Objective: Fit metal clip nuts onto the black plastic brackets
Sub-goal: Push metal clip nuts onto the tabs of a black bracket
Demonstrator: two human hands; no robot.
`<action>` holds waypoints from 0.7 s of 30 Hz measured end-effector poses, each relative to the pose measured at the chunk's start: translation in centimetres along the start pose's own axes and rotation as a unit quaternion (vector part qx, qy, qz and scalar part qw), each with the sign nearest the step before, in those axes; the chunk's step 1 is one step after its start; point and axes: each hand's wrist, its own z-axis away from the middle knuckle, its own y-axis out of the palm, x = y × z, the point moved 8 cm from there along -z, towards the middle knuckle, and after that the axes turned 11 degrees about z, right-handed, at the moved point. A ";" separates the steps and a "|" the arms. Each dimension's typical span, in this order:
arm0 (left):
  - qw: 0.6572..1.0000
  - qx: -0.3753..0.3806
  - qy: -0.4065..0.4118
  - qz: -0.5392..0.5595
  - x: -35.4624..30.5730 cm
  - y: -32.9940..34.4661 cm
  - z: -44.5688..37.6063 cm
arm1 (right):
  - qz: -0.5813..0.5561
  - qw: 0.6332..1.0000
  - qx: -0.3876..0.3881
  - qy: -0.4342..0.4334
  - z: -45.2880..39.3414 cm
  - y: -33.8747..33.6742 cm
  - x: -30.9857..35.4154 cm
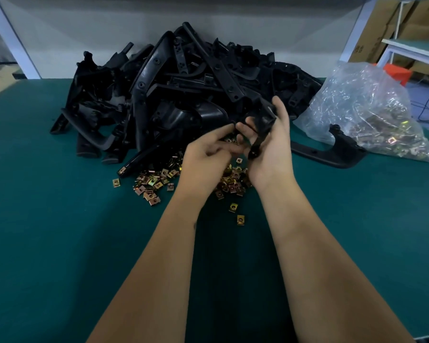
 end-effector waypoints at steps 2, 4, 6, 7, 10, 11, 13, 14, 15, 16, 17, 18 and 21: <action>0.987 -0.023 -0.069 0.142 0.6 -0.9 -0.2 | 0.039 0.999 0.000 -0.012 0.0 -0.3 0.2; 0.970 -0.017 -0.100 0.222 1.1 -1.2 -0.2 | 0.141 0.988 0.002 -0.062 0.0 -0.5 0.9; 0.966 -0.012 -0.116 0.230 1.6 -1.2 -0.1 | 0.263 0.952 0.029 -0.151 0.4 0.4 1.8; 0.968 -0.009 -0.121 0.221 1.8 -1.0 0.0 | 0.312 0.928 0.053 -0.195 0.8 1.1 2.0; 0.976 0.008 -0.125 0.181 2.0 -0.8 0.1 | 0.443 0.849 0.087 -0.274 1.8 2.7 1.9; 0.978 0.011 -0.117 0.175 1.9 -0.9 0.0 | 0.475 0.826 0.079 -0.293 2.0 2.9 1.9; 0.977 0.002 -0.107 0.186 1.8 -1.3 -0.1 | 0.484 0.817 0.032 -0.314 2.2 2.5 2.3; 0.974 -0.011 -0.106 0.202 1.7 -1.6 -0.2 | 0.449 0.837 0.001 -0.313 2.2 2.0 2.6; 0.967 -0.030 -0.107 0.228 1.8 -1.9 -0.3 | 0.399 0.863 -0.030 -0.308 2.2 1.3 2.9; 0.958 -0.051 -0.108 0.262 1.8 -2.3 -0.3 | 0.361 0.881 -0.062 -0.300 2.0 0.4 3.1; 0.946 -0.069 -0.106 0.298 1.8 -2.6 -0.4 | 0.352 0.886 -0.090 -0.287 1.8 -0.3 3.2; 0.935 -0.083 -0.102 0.329 1.8 -3.0 -0.5 | 0.377 0.879 -0.110 -0.270 1.6 -0.8 3.3; 0.917 -0.103 -0.091 0.374 1.9 -3.7 -0.6 | 0.553 0.804 -0.091 -0.199 0.4 -0.9 2.0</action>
